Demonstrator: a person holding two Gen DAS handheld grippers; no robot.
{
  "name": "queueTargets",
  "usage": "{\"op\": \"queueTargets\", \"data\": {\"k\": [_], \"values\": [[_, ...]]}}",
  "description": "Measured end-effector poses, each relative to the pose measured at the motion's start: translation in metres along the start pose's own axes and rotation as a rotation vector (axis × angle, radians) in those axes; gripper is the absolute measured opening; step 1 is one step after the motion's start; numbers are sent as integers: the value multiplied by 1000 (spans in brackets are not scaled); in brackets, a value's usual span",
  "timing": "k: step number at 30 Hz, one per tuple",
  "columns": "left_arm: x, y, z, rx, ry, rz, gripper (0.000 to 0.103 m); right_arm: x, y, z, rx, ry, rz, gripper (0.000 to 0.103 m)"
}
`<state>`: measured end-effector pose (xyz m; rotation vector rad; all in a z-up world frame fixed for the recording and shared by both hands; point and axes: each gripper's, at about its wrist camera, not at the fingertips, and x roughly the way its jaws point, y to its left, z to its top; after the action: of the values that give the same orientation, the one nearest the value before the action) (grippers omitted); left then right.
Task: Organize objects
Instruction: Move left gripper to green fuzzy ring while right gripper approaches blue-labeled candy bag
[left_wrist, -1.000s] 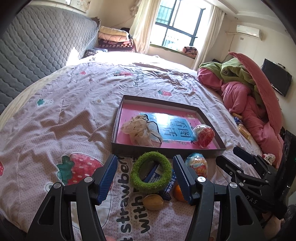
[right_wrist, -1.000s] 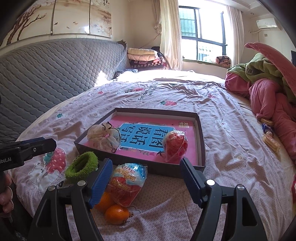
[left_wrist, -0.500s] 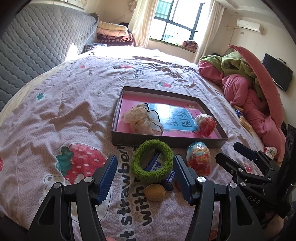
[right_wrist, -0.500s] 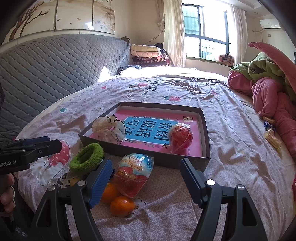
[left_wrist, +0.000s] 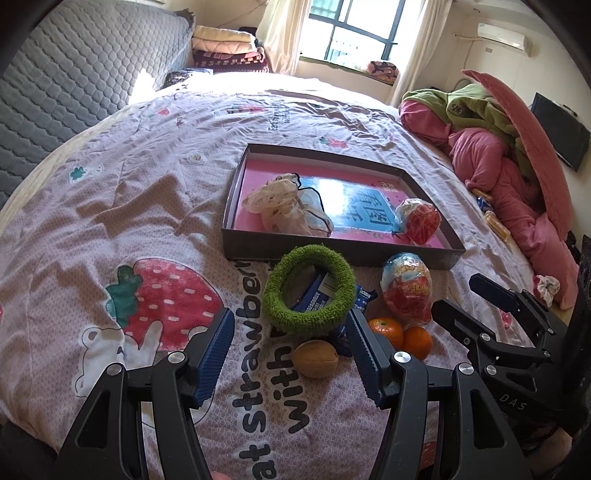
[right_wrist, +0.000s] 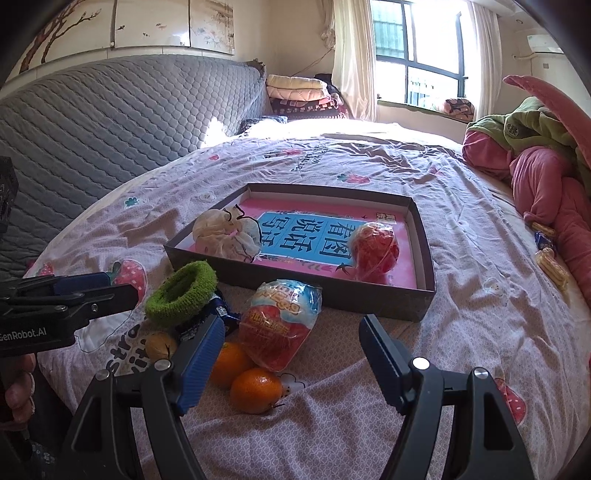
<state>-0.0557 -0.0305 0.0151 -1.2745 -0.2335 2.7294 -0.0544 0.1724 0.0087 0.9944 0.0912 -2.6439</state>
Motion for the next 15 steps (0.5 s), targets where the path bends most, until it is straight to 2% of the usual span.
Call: {"op": "queueTargets", "data": {"k": [15], "values": [[9, 2, -5, -10, 39, -9, 64, 9, 5, -9, 2, 51, 10, 75]]}}
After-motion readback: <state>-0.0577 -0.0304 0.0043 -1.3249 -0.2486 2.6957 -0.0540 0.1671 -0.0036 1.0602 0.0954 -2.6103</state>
